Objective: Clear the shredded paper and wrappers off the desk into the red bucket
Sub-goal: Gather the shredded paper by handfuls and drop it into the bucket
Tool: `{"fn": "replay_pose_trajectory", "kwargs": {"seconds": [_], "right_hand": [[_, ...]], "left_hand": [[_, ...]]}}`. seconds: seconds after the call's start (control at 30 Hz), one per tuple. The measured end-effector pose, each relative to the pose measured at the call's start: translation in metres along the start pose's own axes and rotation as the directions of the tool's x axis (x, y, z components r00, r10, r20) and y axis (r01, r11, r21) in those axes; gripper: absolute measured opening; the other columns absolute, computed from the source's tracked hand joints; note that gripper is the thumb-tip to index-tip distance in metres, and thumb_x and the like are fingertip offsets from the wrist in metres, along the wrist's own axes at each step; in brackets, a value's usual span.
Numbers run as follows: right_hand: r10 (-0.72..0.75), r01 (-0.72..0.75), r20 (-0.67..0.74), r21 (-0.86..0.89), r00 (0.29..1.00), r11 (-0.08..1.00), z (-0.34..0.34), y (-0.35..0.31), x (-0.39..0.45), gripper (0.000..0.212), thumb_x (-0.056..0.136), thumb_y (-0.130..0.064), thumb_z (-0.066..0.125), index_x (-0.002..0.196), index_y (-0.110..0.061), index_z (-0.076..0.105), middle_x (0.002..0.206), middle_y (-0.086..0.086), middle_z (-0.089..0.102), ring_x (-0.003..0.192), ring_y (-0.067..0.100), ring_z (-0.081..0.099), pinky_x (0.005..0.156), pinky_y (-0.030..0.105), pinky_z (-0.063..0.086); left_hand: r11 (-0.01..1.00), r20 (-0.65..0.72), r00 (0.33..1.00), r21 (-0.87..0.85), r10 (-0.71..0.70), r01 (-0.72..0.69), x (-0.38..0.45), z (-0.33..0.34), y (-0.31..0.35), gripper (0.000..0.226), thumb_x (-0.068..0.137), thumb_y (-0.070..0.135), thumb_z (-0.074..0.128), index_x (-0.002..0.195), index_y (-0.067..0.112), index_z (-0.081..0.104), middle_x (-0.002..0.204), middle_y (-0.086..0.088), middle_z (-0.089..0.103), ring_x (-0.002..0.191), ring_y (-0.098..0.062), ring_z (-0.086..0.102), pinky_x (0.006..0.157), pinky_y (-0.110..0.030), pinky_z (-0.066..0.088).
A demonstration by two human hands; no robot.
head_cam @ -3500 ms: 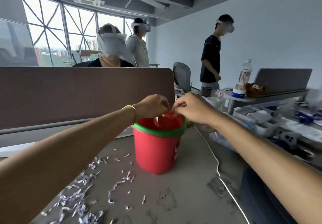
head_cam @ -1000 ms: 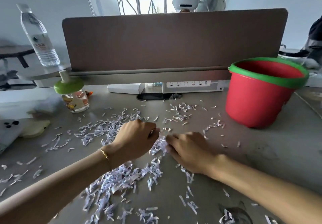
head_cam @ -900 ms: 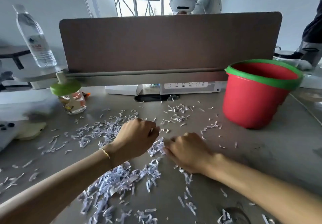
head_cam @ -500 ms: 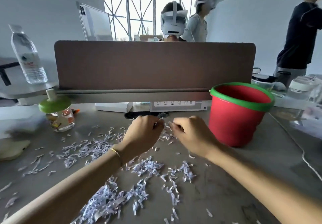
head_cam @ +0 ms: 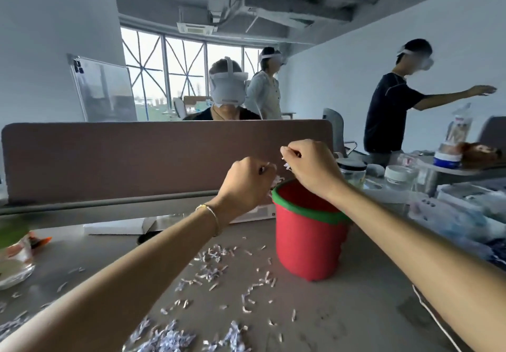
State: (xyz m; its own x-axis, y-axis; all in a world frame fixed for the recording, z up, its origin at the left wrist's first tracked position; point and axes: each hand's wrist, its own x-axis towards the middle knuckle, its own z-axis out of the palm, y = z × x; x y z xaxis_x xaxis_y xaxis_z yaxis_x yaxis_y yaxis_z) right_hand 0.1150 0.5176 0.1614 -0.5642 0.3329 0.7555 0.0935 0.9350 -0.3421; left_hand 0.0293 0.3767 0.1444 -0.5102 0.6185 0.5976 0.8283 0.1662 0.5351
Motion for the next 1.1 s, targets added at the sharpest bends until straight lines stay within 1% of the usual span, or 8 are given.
{"fn": "replay_pose_trajectory", "kwargs": {"seconds": [0.13,0.3,0.43,0.57,0.7,0.83,1.0,1.1], "right_hand": [[0.108,-0.111,0.065,0.029,0.992,0.993,0.003,0.036,0.010,0.048,0.096,-0.027,0.054,0.055,-0.003,0.045,0.045,-0.005,0.054,0.068,0.022,0.071,0.057,0.032,0.042],[0.150,-0.155,0.158,0.019,0.976,0.988,0.005,0.066,0.010,0.051,0.095,-0.030,0.057,0.050,-0.011,0.045,0.037,-0.005,0.041,0.043,0.009,0.039,0.052,0.032,0.030],[0.212,-0.233,0.271,0.051,0.939,0.971,-0.005,0.078,0.008,0.042,0.092,-0.028,0.063,0.050,-0.019,0.066,0.043,-0.013,0.059,0.045,0.004,0.053,0.053,0.028,0.041],[0.318,-0.425,0.414,0.197,0.853,0.883,-0.015,0.085,0.004,0.029,0.098,-0.017,0.057,0.080,-0.001,0.073,0.071,0.016,0.077,0.064,0.028,0.074,0.061,0.037,0.056],[0.261,-0.343,0.395,0.152,0.881,0.927,-0.035,0.095,-0.002,0.032,0.101,-0.019,0.055,0.078,-0.004,0.073,0.072,0.007,0.079,0.073,0.028,0.077,0.075,0.047,0.062],[0.247,-0.279,0.348,0.043,0.904,0.959,-0.055,0.105,-0.011,0.032,0.095,-0.024,0.056,0.072,-0.014,0.077,0.070,0.003,0.078,0.072,0.031,0.076,0.077,0.051,0.061],[0.228,-0.235,0.317,-0.018,0.921,0.972,-0.069,0.101,-0.020,0.028,0.096,-0.018,0.056,0.083,-0.016,0.081,0.077,-0.004,0.079,0.073,0.018,0.075,0.077,0.041,0.061],[0.198,-0.195,0.316,-0.043,0.928,0.980,-0.069,0.101,-0.020,0.027,0.094,-0.015,0.056,0.082,-0.008,0.080,0.081,-0.005,0.078,0.073,0.016,0.074,0.078,0.043,0.061]], "left_hand": [[0.997,0.030,0.997,-0.010,-0.075,0.076,0.021,0.022,0.009,0.045,0.094,0.024,0.051,0.055,0.008,0.035,0.052,-0.003,0.038,0.055,-0.020,0.029,0.045,-0.030,0.026],[0.994,0.063,0.992,0.012,-0.105,0.105,0.040,0.041,0.011,0.046,0.094,0.028,0.050,0.055,0.006,0.042,0.054,-0.005,0.047,0.055,-0.022,0.038,0.049,-0.033,0.031],[0.996,0.081,0.993,0.015,-0.089,0.088,0.052,0.052,0.013,0.040,0.092,0.030,0.049,0.068,0.000,0.060,0.066,-0.016,0.065,0.058,-0.020,0.047,0.054,-0.036,0.042],[0.996,0.073,0.994,0.032,-0.080,0.077,0.064,0.062,0.021,0.046,0.093,0.028,0.050,0.053,0.007,0.045,0.052,-0.006,0.052,0.050,-0.018,0.043,0.045,-0.027,0.034],[0.997,0.111,0.991,0.040,-0.074,0.070,0.072,0.078,0.026,0.045,0.092,0.028,0.050,0.053,0.008,0.046,0.050,-0.004,0.052,0.050,-0.021,0.048,0.048,-0.030,0.035],[0.998,0.179,0.982,0.014,-0.063,0.062,0.077,0.098,0.030,0.040,0.092,0.028,0.052,0.059,0.006,0.061,0.057,-0.007,0.066,0.056,-0.024,0.060,0.052,-0.030,0.040],[0.996,0.322,0.946,0.084,-0.046,0.020,0.078,0.111,0.033,0.026,0.088,0.020,0.052,0.070,0.007,0.067,0.069,-0.007,0.067,0.064,-0.021,0.058,0.054,-0.028,0.041],[0.993,0.417,0.909,0.118,-0.032,-0.019,0.076,0.110,0.031,0.023,0.086,0.018,0.054,0.075,0.007,0.071,0.066,-0.005,0.065,0.061,-0.015,0.054,0.055,-0.030,0.045]]}}
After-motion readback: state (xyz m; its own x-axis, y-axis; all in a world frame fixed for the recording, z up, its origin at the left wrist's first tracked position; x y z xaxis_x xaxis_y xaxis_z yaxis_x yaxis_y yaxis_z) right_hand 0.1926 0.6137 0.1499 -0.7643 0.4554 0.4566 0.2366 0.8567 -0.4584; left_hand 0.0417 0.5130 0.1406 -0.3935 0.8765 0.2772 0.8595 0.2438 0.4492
